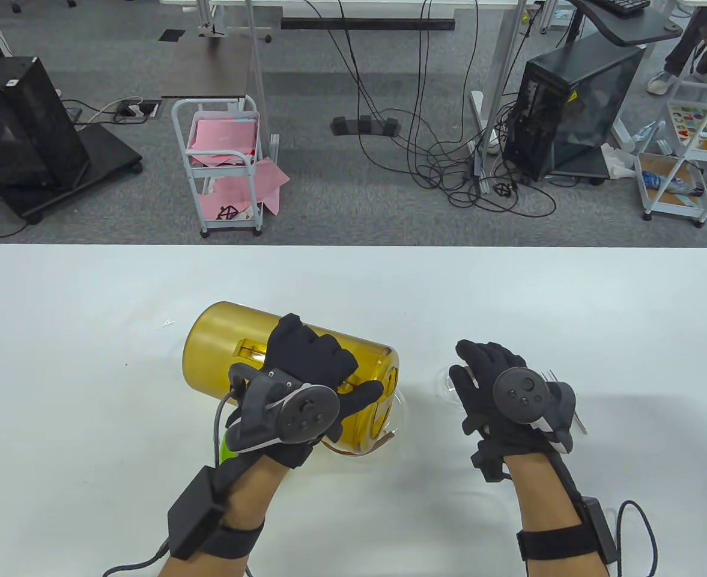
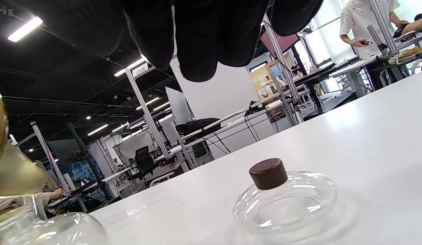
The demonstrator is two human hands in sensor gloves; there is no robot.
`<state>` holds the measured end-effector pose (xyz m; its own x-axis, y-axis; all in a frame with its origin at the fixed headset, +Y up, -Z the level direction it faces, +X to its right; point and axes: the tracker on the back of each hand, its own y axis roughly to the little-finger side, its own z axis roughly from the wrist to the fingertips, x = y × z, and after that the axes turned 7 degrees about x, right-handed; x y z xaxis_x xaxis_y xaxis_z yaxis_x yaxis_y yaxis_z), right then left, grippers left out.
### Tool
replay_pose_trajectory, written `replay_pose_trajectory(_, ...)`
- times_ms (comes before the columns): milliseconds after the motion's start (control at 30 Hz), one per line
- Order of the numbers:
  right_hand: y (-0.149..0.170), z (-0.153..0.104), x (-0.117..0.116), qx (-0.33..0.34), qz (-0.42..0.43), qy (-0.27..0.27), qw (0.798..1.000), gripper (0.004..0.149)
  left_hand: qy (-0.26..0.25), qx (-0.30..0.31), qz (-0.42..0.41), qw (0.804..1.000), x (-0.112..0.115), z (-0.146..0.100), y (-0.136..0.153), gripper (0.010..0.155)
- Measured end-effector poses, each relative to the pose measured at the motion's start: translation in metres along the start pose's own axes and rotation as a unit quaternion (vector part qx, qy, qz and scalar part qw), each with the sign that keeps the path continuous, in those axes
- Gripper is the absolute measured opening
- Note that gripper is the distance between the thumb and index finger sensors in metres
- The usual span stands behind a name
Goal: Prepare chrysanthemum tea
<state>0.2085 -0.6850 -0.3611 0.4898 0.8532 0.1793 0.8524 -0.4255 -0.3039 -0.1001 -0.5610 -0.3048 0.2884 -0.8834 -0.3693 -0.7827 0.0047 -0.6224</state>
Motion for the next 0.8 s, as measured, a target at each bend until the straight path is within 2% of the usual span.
replay_pose_trajectory(800, -0.0001, 0.0002, -0.0003, -0.002, 0.0, -0.004, 1.0, 0.058, 0.0, -0.002, -0.003, 1.0, 0.0, -0.0002, 0.0018, 0.051)
